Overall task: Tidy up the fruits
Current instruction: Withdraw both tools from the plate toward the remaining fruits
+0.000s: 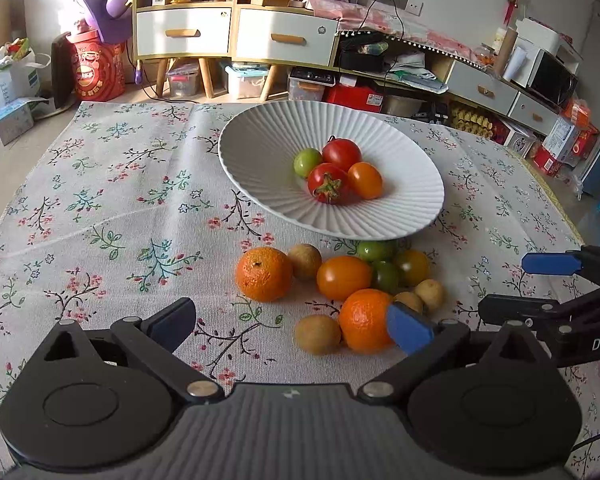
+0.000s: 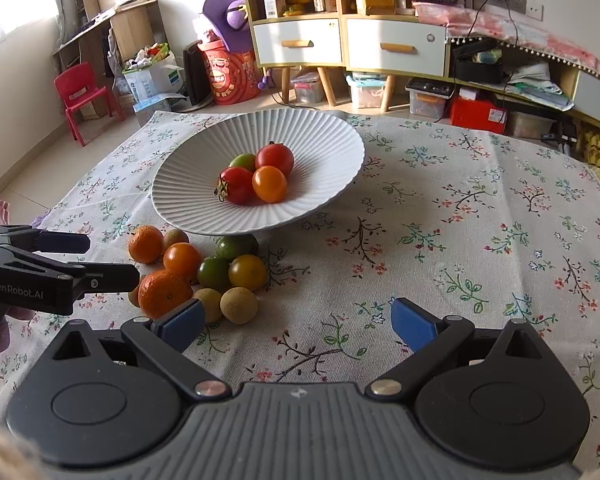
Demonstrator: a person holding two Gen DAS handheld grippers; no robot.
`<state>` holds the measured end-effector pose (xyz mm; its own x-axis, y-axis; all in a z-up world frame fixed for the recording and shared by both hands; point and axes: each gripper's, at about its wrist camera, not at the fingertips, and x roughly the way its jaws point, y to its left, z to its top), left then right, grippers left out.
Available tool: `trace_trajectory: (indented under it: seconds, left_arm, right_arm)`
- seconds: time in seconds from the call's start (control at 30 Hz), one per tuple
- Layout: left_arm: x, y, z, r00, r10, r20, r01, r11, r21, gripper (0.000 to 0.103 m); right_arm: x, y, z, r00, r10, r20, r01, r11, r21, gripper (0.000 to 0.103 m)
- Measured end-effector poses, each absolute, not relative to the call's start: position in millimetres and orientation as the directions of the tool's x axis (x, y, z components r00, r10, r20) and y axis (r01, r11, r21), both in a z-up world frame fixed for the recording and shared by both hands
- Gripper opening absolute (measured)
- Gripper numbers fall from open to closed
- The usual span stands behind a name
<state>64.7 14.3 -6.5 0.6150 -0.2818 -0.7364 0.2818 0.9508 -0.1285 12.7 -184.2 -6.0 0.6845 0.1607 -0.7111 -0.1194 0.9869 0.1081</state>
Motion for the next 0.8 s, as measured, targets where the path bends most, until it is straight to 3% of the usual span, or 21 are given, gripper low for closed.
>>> trace_trajectory:
  seconds: [0.8]
  left_arm:
    - [26,5,-45,0.700,-0.224,-0.678,0.306,0.952,0.002,0.100]
  right_arm:
    - [-4,-160,-43,0.684,0.110,-0.721,-0.172,0.985,-0.012,0.102]
